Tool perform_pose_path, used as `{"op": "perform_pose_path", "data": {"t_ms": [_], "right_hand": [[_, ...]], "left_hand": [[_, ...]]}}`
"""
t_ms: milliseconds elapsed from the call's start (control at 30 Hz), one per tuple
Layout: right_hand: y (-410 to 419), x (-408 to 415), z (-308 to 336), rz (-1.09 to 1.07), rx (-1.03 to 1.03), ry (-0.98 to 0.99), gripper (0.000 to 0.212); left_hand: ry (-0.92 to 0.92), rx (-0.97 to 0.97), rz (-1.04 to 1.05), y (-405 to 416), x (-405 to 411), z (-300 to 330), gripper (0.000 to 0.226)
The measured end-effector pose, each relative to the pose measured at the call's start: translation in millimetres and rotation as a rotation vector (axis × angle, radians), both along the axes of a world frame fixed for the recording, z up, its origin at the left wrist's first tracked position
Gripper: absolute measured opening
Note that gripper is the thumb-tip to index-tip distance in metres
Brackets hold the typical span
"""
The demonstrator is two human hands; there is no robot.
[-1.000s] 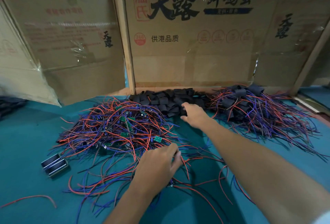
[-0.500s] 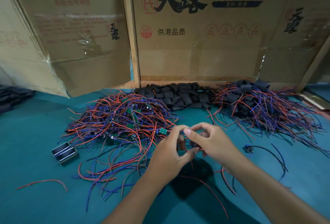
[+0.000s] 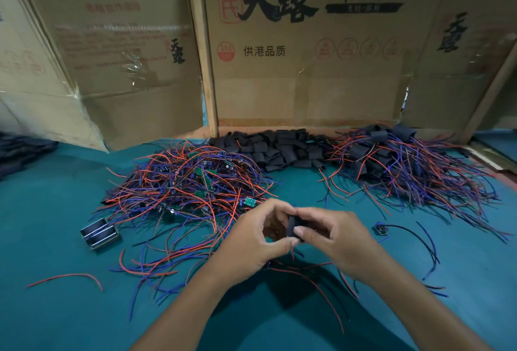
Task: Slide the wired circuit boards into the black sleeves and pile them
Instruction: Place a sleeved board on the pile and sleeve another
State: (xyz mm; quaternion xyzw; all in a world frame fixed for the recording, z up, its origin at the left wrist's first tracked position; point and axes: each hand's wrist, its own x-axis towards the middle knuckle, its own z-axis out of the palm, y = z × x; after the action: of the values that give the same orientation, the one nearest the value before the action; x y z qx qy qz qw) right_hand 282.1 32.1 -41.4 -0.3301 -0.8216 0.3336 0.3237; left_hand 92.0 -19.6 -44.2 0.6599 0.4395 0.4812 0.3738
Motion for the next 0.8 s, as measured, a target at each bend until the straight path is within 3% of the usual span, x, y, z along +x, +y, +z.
{"op": "perform_pose_path", "data": {"t_ms": [67, 200, 367, 433, 600, 800], "right_hand": [[0, 1, -1, 0.024, -0.029, 0.01, 0.023], [-3, 0, 2, 0.119, -0.297, 0.197, 0.023], [-4, 6, 9, 0.234, -0.375, 0.118, 0.016], [-6, 6, 11, 0.23, -0.289, 0.05, 0.018], [-8, -2, 5, 0.013, 0.256, -0.215, 0.049], [-9, -1, 4, -0.043, 0.286, -0.231, 0.028]], "left_hand": [[-0.103, -0.05, -0.017, -1, 0, 1, 0.042], [-0.202, -0.085, -0.043, -3, -2, 5, 0.032], [-0.268, -0.139, -0.086, -6, -3, 9, 0.023], [-0.24, -0.174, -0.049, -6, -3, 9, 0.018], [-0.128, -0.158, 0.23, -2, 8, 7, 0.023], [-0.059, -0.119, 0.277, 1, 7, 8, 0.013]]}}
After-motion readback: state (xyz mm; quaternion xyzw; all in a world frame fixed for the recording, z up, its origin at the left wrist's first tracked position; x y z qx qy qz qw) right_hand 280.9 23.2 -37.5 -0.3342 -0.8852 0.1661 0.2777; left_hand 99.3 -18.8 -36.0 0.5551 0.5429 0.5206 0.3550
